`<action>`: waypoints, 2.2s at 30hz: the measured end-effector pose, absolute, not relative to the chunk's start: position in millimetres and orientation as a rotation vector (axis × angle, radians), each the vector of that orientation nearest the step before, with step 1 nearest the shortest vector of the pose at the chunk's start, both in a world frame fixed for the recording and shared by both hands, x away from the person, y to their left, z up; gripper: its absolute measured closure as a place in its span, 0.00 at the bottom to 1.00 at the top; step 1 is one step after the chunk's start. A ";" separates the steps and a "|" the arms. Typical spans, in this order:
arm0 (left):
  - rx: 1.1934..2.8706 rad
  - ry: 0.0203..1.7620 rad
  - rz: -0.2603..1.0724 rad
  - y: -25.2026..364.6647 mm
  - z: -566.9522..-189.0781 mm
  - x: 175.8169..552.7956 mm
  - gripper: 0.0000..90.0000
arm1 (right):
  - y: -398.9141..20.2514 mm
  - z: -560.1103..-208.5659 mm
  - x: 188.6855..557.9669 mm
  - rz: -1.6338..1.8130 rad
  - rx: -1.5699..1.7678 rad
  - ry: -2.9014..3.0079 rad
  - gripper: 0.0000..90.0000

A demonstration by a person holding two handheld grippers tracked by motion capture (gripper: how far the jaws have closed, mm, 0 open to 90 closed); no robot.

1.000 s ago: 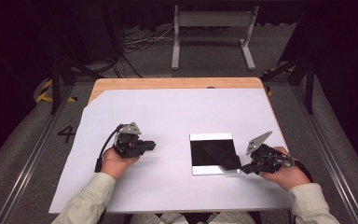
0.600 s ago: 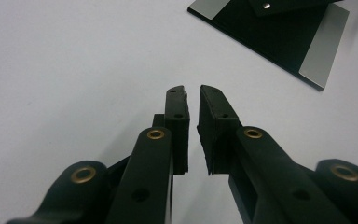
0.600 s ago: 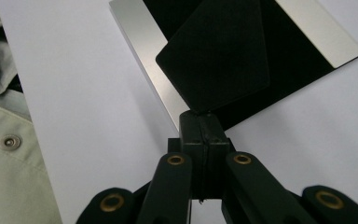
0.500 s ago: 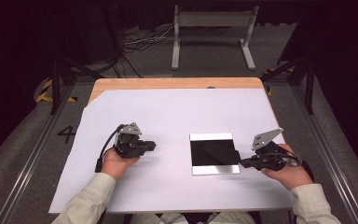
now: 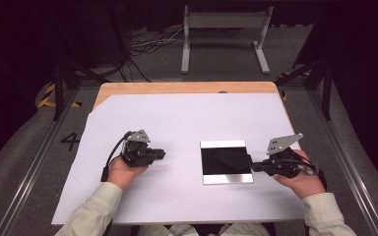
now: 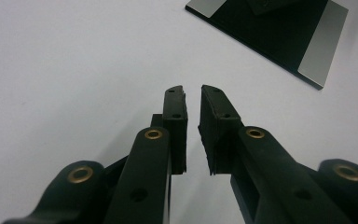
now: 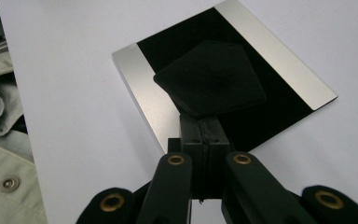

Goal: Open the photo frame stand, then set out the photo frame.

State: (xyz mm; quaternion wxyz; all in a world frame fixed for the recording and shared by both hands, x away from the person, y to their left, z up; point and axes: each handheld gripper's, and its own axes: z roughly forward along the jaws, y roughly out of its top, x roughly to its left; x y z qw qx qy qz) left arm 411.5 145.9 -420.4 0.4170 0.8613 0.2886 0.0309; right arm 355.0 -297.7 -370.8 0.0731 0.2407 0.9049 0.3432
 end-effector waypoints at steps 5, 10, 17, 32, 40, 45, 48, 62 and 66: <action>2.164 0.722 0.077 145.4 -420.6 411.4 0.90 | -297.7 -369.3 355.3 1.081 0.729 2.684 1.00; 2.164 0.723 0.069 144.9 -420.9 411.1 0.90 | -298.4 -369.0 355.7 1.088 0.743 2.662 1.00; 2.164 0.722 0.070 144.7 -421.2 411.2 0.90 | -298.8 -369.2 355.7 1.074 0.745 2.672 1.00; 2.171 0.712 0.072 144.5 -421.8 411.5 0.89 | -308.5 -367.1 355.3 1.027 0.787 2.671 1.00; 2.173 0.712 0.067 143.6 -422.2 411.2 0.89 | -313.4 -360.9 354.0 1.068 0.824 2.608 1.00; 2.172 0.714 0.066 143.6 -423.1 411.3 0.89 | -316.0 -355.7 353.6 1.087 0.860 2.553 0.98; 2.172 0.710 0.068 143.5 -423.0 411.1 0.89 | -318.6 -354.0 353.7 1.099 0.903 2.515 0.98; 2.174 0.715 0.059 143.3 -423.5 410.1 0.89 | -331.6 -348.7 353.3 1.200 1.012 2.315 0.92; 2.175 0.713 0.068 144.4 -423.4 410.0 0.89 | -333.0 -348.2 354.3 1.211 1.024 2.277 0.89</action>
